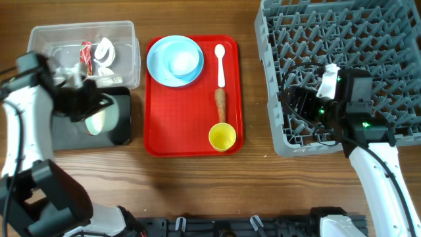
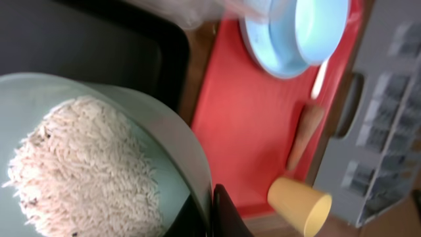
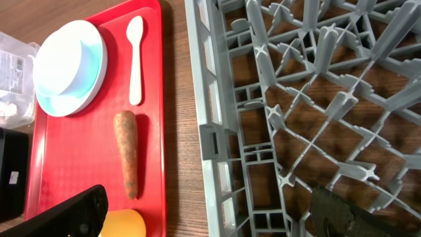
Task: Sort waste into correct bins and load items into the dishwasher rack
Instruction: 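Carry the green bowl left and pour the rice onto the black tray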
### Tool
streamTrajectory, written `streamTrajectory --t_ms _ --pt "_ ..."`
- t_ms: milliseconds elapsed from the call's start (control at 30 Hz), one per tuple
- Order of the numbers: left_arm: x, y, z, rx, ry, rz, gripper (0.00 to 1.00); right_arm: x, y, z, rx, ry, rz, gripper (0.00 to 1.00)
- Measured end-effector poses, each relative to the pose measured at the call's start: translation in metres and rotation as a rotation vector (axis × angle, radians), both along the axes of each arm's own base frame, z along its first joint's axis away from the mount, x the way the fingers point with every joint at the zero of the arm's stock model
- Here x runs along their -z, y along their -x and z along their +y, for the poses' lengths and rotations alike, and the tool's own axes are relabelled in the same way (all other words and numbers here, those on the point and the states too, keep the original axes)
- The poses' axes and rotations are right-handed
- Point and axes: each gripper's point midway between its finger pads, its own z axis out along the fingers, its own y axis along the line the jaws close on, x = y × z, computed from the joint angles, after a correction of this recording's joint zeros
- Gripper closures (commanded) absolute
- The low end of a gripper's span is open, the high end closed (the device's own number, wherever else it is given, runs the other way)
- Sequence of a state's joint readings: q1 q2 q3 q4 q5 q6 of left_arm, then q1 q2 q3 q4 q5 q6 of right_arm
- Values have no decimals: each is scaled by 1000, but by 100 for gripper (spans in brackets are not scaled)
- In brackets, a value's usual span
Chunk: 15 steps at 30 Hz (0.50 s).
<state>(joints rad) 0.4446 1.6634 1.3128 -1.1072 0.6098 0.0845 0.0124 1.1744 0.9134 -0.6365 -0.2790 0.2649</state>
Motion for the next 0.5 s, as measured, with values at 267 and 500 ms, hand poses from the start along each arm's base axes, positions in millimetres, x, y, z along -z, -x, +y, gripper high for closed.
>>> streamTrajectory --t_ms 267,500 --pt "8 -3 62 -163 113 -189 96 0 0 0 6 -5 3 0" --pt "15 -2 77 -233 261 -240 96 0 1 0 15 -12 9 0"
